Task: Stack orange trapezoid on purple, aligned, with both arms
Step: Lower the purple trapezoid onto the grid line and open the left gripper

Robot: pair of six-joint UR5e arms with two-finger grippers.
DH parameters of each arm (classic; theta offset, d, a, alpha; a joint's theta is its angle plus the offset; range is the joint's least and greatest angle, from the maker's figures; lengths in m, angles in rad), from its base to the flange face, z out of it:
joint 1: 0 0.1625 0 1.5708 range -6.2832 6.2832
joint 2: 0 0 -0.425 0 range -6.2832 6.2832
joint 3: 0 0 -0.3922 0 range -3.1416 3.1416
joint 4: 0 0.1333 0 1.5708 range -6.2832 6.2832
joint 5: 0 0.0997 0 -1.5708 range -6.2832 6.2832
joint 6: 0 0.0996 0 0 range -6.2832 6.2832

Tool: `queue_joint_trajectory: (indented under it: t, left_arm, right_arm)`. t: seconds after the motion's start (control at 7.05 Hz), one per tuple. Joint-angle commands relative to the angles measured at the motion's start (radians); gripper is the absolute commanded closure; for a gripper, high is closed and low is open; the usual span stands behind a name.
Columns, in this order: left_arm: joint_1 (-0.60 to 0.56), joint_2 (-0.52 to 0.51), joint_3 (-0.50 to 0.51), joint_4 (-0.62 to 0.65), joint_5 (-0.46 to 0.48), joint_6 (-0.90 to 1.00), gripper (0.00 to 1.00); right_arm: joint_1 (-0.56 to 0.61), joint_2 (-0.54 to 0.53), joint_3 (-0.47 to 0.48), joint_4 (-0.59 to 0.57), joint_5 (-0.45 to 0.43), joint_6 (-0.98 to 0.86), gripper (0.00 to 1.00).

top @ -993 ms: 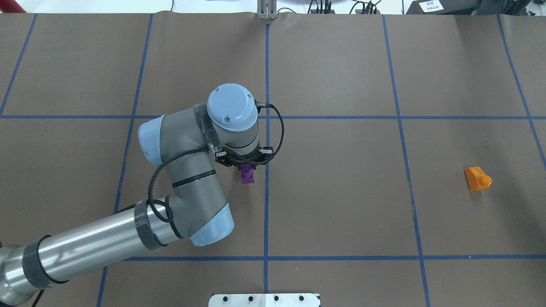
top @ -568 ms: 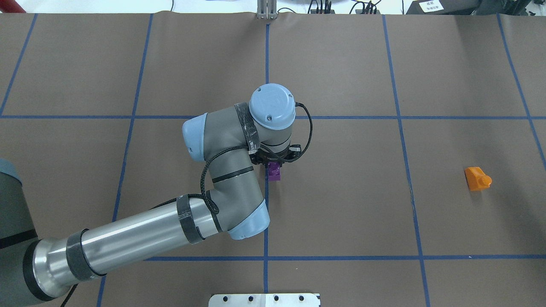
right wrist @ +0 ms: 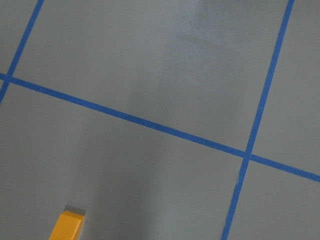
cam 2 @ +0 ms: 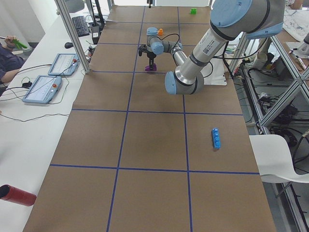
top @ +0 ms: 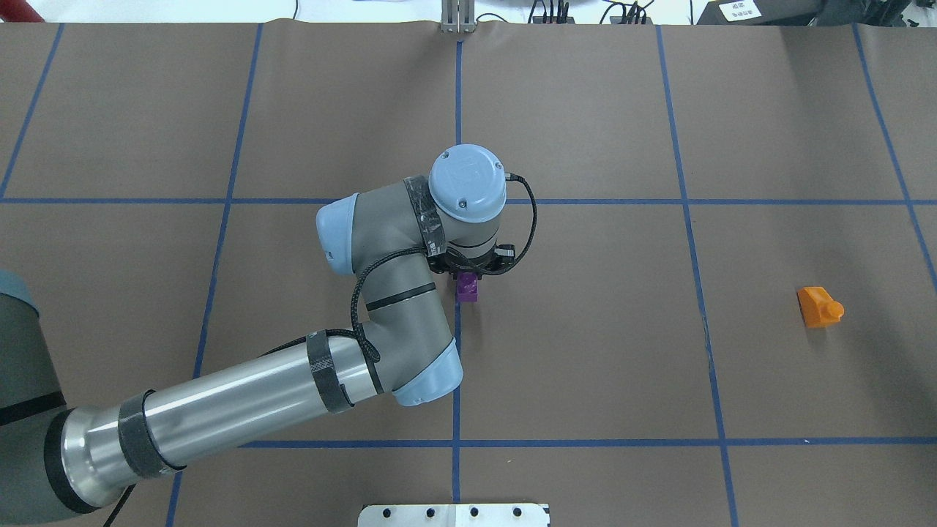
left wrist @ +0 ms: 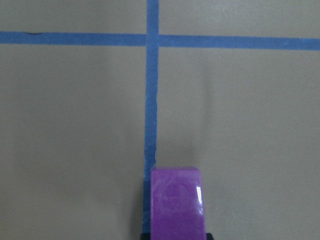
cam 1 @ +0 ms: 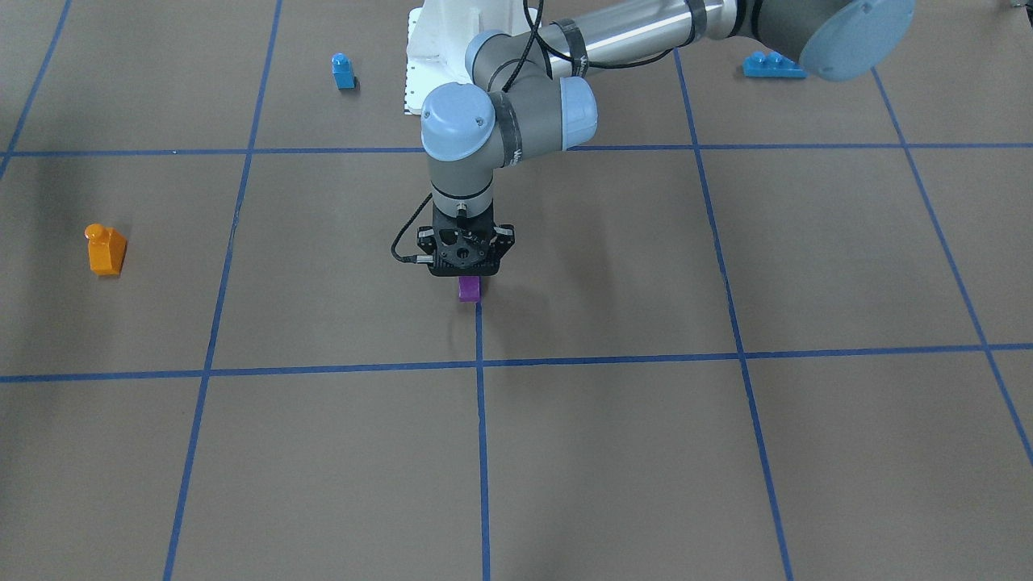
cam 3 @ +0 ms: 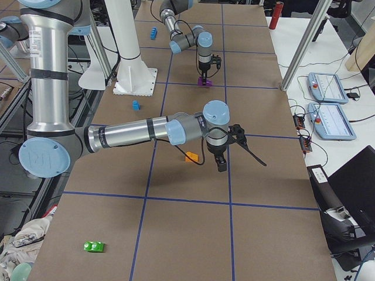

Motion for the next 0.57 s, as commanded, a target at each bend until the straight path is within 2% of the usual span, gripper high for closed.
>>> queue_joint_trajectory:
  t: [0.0,0.43]
  left_arm:
    - [-0.001,0.002,0.008,-0.001,0.001,0.005,1.00]
    - [-0.001,0.004,0.017,0.000,0.000,0.048,1.00]
  right_arm:
    - [-0.002,0.000,0.000,0.000,0.000,0.001,0.00]
    - [-0.004,0.000,0.000,0.000,0.000,0.001,0.00]
